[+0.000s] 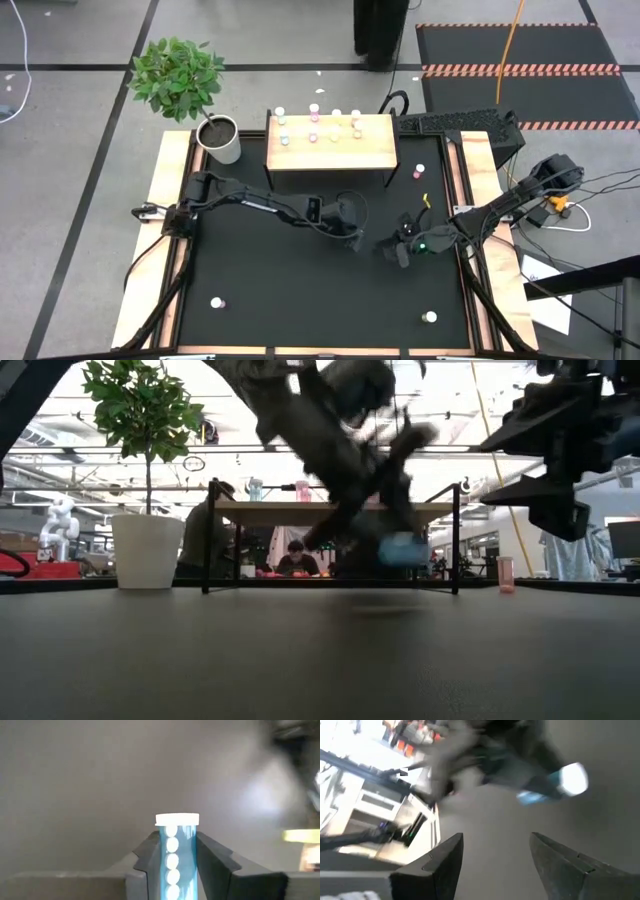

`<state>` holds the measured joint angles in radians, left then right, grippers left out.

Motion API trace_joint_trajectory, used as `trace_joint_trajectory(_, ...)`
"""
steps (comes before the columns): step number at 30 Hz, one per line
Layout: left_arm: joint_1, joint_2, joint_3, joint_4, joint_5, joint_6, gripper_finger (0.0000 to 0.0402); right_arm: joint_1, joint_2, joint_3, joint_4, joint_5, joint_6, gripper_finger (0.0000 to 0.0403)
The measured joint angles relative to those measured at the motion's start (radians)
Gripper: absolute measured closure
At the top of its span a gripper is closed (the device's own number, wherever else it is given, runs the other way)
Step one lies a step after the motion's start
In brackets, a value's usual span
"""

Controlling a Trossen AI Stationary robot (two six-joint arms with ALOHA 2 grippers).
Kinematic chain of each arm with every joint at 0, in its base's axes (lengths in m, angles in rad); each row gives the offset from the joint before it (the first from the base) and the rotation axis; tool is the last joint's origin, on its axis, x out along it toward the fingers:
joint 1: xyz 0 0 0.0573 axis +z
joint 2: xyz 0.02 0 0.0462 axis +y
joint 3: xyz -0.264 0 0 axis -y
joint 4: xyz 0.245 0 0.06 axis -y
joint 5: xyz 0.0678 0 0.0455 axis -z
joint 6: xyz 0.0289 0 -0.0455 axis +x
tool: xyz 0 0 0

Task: Pick and place medicine bottles onto shelf by color
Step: Put the blue pill bottle on the shelf aligned with the other blue pill bottles

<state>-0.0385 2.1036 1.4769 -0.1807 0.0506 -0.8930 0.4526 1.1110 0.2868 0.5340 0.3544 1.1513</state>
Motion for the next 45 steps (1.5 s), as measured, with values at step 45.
trace_joint_trajectory(45, -0.001, -0.322, 0.002, 0.545, -0.093, 0.337, 0.0298, -0.158, -0.047, 0.294, 0.300, 0.060, -0.788, 0.0258)
